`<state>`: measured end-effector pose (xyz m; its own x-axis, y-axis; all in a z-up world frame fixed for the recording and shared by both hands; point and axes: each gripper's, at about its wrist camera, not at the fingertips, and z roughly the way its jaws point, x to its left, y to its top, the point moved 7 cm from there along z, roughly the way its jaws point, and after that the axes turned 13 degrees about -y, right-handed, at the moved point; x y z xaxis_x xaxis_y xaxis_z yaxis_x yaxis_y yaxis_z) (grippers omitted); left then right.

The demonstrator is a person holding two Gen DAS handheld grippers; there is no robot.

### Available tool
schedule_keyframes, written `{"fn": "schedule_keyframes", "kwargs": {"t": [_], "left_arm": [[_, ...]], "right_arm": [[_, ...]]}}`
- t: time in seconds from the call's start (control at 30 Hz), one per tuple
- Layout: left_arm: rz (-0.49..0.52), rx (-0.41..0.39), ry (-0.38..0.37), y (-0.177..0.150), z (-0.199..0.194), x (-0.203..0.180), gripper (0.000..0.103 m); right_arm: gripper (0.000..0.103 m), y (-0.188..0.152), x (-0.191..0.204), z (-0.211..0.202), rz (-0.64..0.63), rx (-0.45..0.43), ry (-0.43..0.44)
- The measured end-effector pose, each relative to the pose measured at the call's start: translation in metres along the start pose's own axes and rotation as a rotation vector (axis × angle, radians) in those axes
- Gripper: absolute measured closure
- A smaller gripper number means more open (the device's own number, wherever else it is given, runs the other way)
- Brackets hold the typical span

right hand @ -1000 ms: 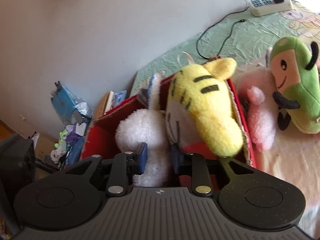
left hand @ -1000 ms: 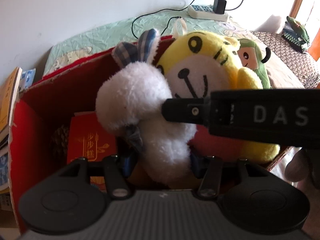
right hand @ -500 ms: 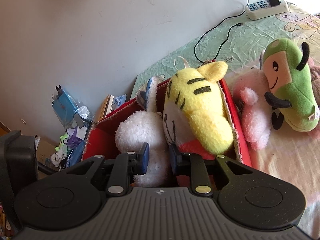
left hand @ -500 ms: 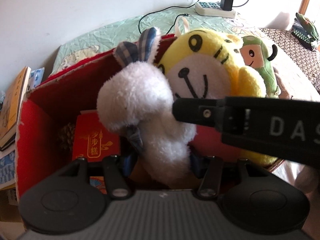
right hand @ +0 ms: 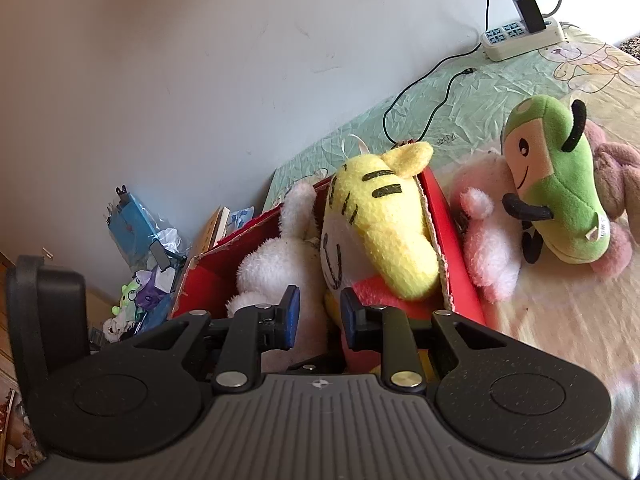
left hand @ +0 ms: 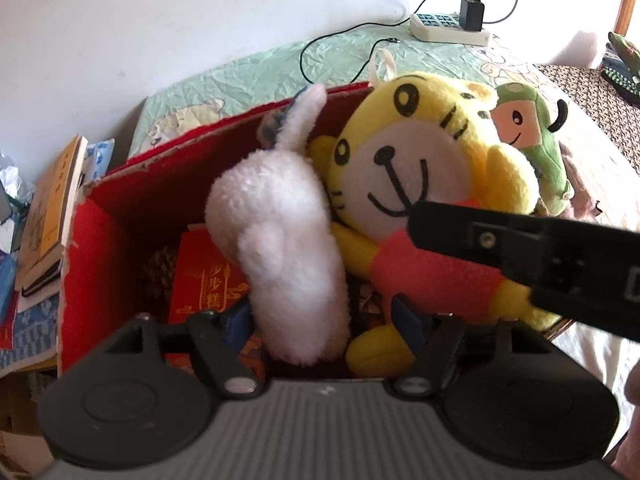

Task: Organize objects
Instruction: 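Lower the white bunny into the box beside the tiger, open right gripper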

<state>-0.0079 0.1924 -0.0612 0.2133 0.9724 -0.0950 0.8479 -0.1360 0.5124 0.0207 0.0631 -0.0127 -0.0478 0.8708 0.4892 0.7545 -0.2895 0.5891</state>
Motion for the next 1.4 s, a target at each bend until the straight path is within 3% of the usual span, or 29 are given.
{"fn": "schedule_keyframes", "kwargs": {"t": [0.2,0.73,1.4], "left_arm": [[-0.007,-0.01,0.008,-0.002,-0.003,-0.001,0.028],[-0.02,-0.037,0.072,-0.006,-0.021,0.003,0.024],[-0.062,-0.034,0.093,-0.018,-0.033,0.008,0.018]], "right_arm": [[0.072,0.0,-0.005,-0.006,0.022,-0.02,-0.008],[0.072,-0.006,-0.009,-0.014,0.032,-0.032,-0.005],[0.072,-0.014,-0.007,-0.022,0.031,-0.039,0.004]]}}
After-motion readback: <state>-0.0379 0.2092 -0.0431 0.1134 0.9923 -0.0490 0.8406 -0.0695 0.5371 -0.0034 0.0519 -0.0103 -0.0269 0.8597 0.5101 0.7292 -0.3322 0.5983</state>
